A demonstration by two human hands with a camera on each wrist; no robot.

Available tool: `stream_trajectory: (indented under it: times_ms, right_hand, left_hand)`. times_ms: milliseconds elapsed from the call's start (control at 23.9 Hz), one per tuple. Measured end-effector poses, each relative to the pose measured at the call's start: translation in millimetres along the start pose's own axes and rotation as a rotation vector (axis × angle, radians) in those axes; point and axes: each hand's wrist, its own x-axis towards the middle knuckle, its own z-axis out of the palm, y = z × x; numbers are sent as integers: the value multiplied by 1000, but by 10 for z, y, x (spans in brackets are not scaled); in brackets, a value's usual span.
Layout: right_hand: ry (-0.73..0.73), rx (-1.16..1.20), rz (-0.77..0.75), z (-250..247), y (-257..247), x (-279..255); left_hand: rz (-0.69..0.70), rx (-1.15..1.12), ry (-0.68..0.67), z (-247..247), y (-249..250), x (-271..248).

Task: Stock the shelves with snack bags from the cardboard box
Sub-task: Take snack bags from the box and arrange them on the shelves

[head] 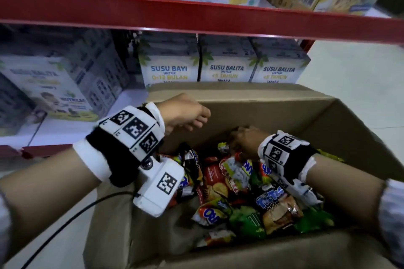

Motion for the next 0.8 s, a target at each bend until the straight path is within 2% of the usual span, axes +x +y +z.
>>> stream_trajectory:
  times_ms: [84,167,293,335,460,586,669,711,795]
  right_hand:
    - [117,208,47,-403,-37,-353]
    - [268,480,23,-832,63,-738]
    - [589,1158,-193,-1144,112,-1236]
    - [633,1263,-235,-1162,66,-1280]
    - [711,1371,-293,-997,-88,-1165]
    - [706,1580,-284,-814,-118,-970]
    - [588,1602,-182,-643,-151,-761]
    - [501,1505,-135,-533,-214,-612]
    - [323,1064,-105,-294,-387,-291]
  left_hand:
    - [43,14,13,-87,102,-189]
    - [59,-24,-26,-125,194,-318]
    - [249,-201,-59,-89,308,-455]
    - [295,-279,-65,-72,316,-474]
    - [413,-426,-32,-8,293,-454]
    - [511,-419,90,-108,282,-430]
    - [528,-402,161,-251,284,-398]
    - [525,-399,183,-328,268,-400]
    - [506,-393,201,-455,189,-398]
